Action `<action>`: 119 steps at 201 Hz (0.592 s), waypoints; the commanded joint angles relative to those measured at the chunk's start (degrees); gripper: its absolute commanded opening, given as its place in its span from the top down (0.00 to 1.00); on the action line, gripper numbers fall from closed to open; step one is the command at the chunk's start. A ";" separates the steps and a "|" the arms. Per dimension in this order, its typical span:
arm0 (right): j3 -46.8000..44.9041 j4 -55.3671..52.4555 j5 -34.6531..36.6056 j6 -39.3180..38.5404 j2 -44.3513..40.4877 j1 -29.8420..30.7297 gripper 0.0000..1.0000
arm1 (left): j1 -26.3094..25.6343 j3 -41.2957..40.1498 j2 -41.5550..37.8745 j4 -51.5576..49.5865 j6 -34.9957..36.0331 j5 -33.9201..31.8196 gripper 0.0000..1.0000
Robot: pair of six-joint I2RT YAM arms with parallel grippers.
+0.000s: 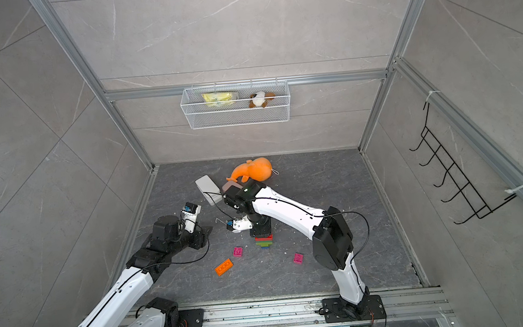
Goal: Assemble a carrot with lego
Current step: Assemble the lego brick with the lego brick.
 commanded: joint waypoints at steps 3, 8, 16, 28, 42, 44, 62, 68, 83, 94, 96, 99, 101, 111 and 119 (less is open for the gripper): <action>2.14 -3.06 0.20 0.19 1.70 0.49 0.78 | 0.46 0.01 -0.30 2.60 -0.83 -0.17 0.32; 2.43 -3.31 0.29 0.29 2.01 0.48 0.78 | 0.46 0.08 -0.21 2.61 -0.81 0.03 0.32; 2.97 -3.69 0.49 0.53 2.57 0.53 0.79 | 0.46 0.10 -0.19 2.70 -0.81 0.20 0.32; 3.50 -4.04 0.64 0.82 3.11 0.55 0.79 | 0.47 0.02 -0.09 2.77 -0.90 0.49 0.32; 4.02 -4.31 0.75 1.00 3.65 0.61 0.79 | 0.50 -0.06 -0.15 2.85 -0.90 0.76 0.32; 4.08 -4.33 0.77 1.00 3.73 0.63 0.79 | 0.53 -0.07 -0.13 2.87 -0.90 0.76 0.31; 4.52 -4.59 0.93 1.15 4.39 0.62 0.79 | 0.50 -0.27 -0.19 2.94 -0.90 1.03 0.31; 4.86 -4.72 0.99 1.24 4.64 0.64 0.79 | 0.52 -0.21 -0.19 3.03 -0.90 1.14 0.31; 5.63 -5.18 0.97 1.44 5.26 0.66 0.79 | 0.48 -0.21 -0.19 3.12 -0.90 1.30 0.31; 5.68 -5.30 1.02 1.44 5.52 0.63 0.80 | 0.49 -0.25 -0.19 3.14 -0.90 1.39 0.31; 5.68 -5.30 1.03 1.40 5.54 0.61 0.80 | 0.50 -0.21 -0.11 3.20 -0.90 1.36 0.31; 5.68 -5.37 1.04 1.43 5.59 0.63 0.80 | 0.48 -0.24 -0.07 3.21 -0.90 1.47 0.31; 5.68 -5.38 1.08 1.48 5.62 0.63 0.80 | 0.50 -0.25 -0.04 3.20 -0.90 1.53 0.31; 5.73 -5.39 1.27 1.61 5.80 0.61 0.80 | 0.51 -0.31 -0.06 3.20 -0.90 1.66 0.31; 5.64 -5.46 1.21 1.57 5.97 0.64 0.80 | 0.50 -0.35 -0.07 3.21 -0.90 1.83 0.31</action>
